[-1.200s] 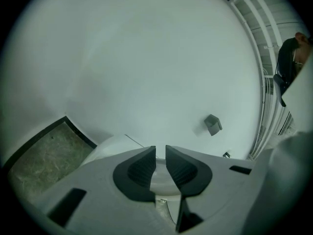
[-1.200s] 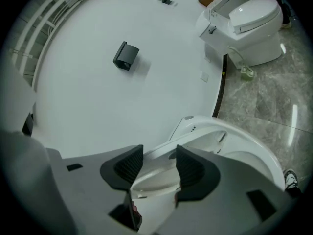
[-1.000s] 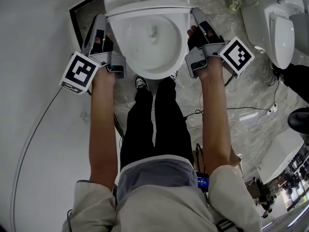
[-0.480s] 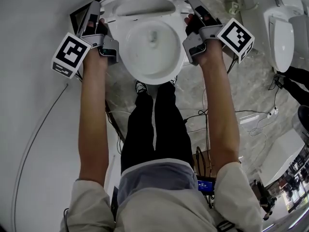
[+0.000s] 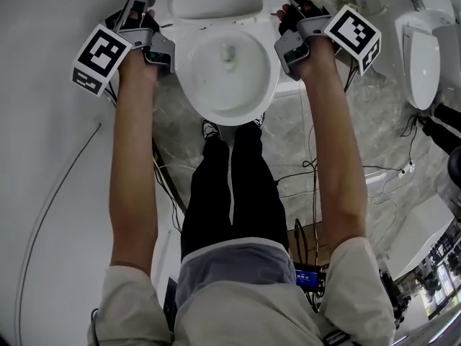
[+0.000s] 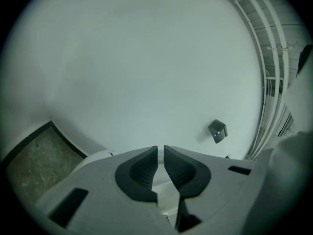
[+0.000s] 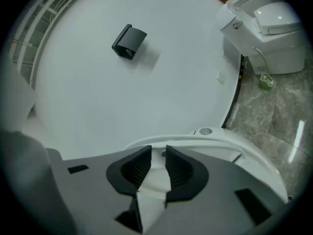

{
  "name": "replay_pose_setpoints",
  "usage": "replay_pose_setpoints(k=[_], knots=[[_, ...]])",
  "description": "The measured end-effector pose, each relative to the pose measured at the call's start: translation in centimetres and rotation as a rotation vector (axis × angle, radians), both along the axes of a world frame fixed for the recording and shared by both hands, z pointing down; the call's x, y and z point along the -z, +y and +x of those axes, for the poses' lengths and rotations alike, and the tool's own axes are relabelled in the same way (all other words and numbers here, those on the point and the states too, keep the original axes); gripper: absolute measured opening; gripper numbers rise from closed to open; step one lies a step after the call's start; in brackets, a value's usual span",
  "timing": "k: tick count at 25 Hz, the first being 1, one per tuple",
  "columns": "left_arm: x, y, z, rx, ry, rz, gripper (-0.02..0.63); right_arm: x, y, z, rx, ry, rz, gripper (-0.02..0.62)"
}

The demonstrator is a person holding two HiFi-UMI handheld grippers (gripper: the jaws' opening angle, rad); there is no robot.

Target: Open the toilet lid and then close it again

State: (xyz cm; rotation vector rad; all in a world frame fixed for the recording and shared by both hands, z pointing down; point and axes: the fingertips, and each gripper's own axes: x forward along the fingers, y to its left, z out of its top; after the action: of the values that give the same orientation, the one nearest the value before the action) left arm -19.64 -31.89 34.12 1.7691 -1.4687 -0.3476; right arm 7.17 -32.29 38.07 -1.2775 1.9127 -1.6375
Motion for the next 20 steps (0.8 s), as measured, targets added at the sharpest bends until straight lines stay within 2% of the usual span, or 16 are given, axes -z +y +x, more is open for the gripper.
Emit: replay_pose_setpoints(k=[4, 11, 20], knots=[[0.5, 0.1, 0.0, -0.010, -0.006, 0.006, 0.023, 0.6, 0.0, -0.5, 0.025, 0.004, 0.028, 0.036], [1.9, 1.2, 0.2, -0.028, -0.030, 0.029, 0.006, 1.5, 1.2, -0.9, 0.057, 0.061, 0.065, 0.016], [5.3, 5.2, 1.3, -0.089, -0.137, 0.087, 0.005, 4.8, 4.3, -2.4, 0.182, 0.288, 0.199, 0.009]])
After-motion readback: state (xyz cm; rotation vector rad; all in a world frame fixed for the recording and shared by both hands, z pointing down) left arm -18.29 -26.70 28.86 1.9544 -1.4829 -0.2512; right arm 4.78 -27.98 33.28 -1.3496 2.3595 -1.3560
